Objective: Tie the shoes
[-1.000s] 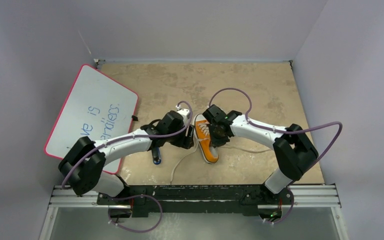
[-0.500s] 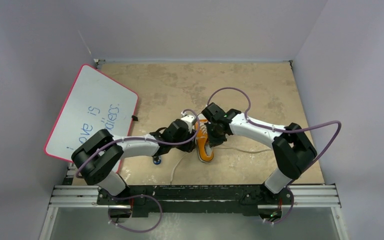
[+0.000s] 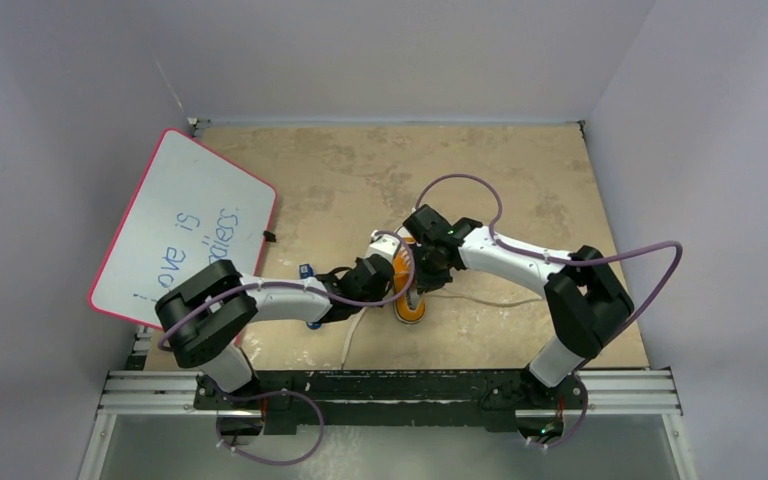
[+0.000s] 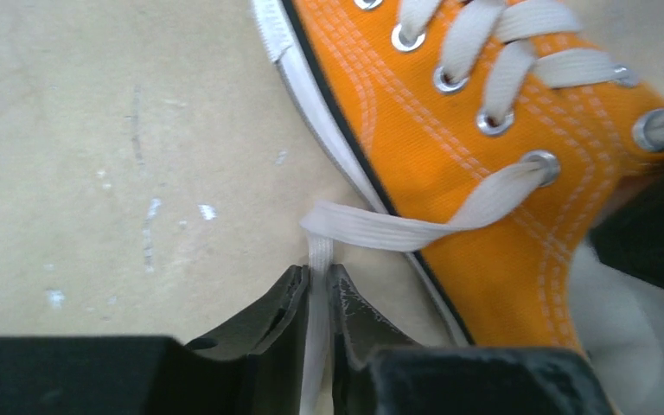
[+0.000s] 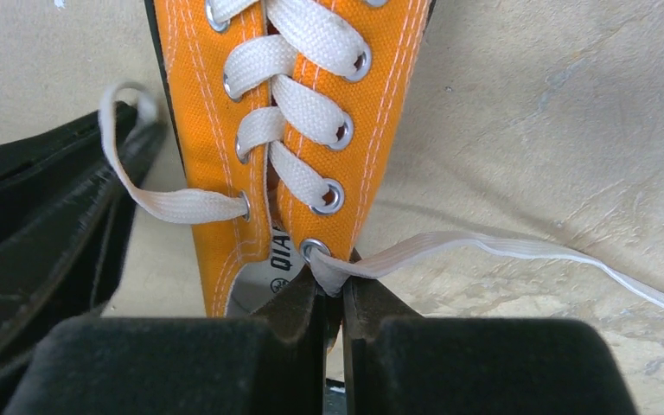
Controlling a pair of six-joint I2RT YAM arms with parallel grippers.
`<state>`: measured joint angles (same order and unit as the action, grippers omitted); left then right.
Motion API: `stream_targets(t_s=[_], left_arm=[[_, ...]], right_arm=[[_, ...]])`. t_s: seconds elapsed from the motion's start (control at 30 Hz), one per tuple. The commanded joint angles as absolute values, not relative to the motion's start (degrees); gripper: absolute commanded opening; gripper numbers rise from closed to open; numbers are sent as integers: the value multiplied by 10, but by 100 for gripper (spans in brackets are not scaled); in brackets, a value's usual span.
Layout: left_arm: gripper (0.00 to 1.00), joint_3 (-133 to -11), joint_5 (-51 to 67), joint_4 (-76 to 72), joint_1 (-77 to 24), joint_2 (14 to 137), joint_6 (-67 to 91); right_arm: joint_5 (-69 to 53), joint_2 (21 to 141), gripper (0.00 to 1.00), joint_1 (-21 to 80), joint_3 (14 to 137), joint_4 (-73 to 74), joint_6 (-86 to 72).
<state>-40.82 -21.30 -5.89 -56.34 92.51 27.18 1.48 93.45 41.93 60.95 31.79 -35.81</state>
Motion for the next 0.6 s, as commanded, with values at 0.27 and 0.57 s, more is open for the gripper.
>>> stream_targets(t_s=[0.27, 0.57], left_arm=[[0, -439, -210, 48, -559, 784, 263], [0, -457, -145, 57, -558, 756, 247]], right_arm=[[1, 893, 14, 439, 607, 292, -412], [45, 744, 57, 401, 625, 464, -431]])
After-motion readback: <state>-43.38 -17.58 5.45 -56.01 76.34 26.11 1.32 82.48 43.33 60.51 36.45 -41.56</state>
